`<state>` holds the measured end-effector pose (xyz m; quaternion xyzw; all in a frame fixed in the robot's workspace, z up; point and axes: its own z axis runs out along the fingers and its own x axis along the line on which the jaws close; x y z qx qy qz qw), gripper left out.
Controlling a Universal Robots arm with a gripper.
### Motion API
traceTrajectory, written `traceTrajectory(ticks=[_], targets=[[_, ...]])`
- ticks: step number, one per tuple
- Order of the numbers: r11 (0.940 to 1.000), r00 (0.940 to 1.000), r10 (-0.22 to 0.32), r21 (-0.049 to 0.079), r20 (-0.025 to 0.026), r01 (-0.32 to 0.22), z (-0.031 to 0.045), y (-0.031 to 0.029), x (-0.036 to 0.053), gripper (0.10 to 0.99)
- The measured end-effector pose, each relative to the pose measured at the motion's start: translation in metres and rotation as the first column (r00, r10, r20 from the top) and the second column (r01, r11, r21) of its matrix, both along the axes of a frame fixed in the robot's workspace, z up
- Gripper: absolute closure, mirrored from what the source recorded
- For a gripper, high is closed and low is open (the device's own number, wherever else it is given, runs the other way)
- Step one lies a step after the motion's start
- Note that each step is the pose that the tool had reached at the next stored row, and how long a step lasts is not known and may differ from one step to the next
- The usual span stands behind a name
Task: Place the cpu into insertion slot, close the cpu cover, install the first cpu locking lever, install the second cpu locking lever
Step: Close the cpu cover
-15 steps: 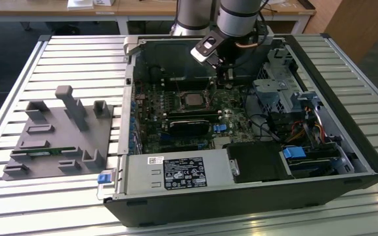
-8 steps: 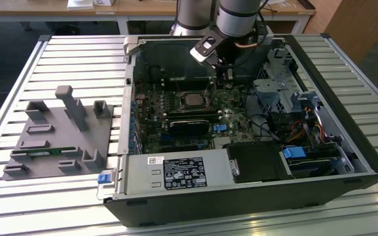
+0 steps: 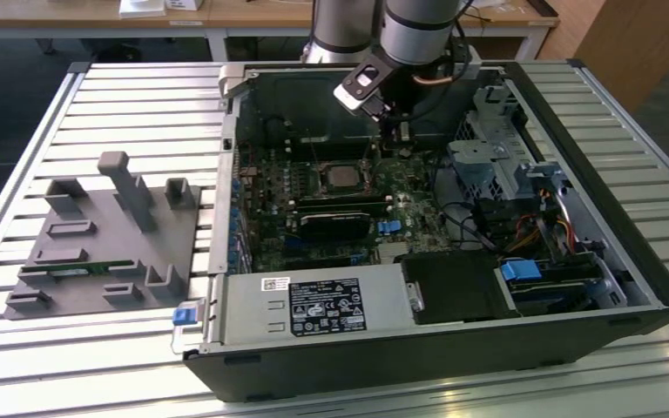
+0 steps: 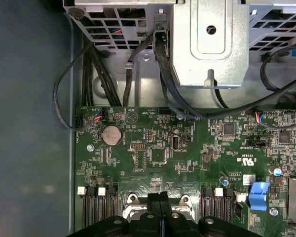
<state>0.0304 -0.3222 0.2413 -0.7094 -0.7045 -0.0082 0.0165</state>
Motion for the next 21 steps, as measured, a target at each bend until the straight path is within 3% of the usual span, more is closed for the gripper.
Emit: traceTrajectory(ticks=[21], targets=[[1.0, 1.0, 0.0, 0.0, 0.0, 0.0, -0.0004, 0.0, -0.0104, 0.98]])
